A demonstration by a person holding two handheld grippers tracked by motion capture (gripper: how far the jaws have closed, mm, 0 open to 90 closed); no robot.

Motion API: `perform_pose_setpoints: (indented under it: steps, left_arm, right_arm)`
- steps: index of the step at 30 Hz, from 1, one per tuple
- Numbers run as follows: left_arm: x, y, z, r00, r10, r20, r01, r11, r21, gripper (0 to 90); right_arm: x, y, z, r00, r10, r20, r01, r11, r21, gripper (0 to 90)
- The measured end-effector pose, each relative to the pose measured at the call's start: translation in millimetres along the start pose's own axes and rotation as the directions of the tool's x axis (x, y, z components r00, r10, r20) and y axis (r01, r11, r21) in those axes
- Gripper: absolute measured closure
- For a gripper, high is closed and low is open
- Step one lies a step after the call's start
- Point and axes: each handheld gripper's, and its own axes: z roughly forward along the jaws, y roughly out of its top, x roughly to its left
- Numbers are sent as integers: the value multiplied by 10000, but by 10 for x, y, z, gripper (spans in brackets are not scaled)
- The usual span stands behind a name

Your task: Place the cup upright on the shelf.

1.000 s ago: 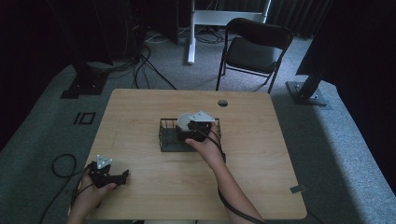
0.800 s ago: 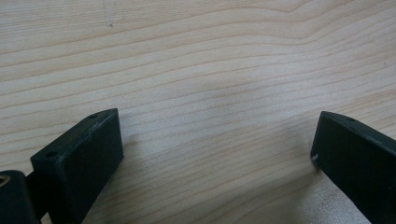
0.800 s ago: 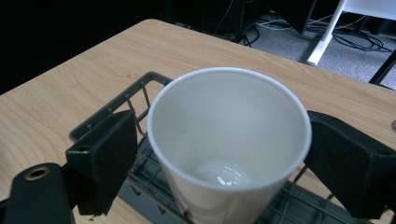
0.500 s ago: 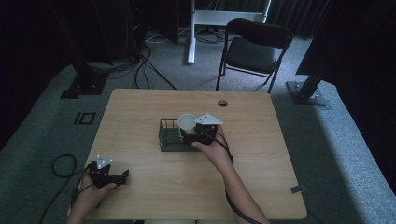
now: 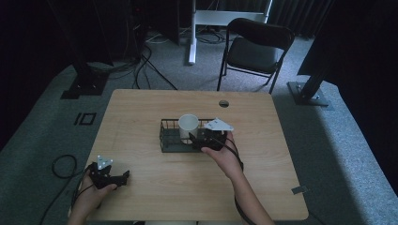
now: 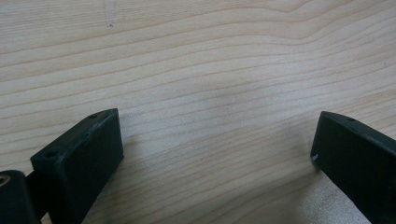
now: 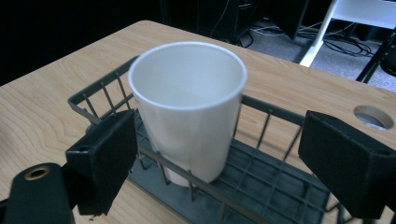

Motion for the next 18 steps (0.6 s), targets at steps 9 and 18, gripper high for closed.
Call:
perform_pose_setpoints:
  steps: [9, 18]
  left_arm:
    - [-1, 0, 1, 10000, -10, -2, 10, 10000, -9, 26]
    - [-2, 0, 1, 10000, -25, -3, 25, 10000, -19, 26]
  right_arm:
    - [-138, -160, -136, 9995, 114, 288, -116, 9999, 81, 117]
    - [-304, -382, -302, 9980, 363, 515, -368, 9993, 90, 117]
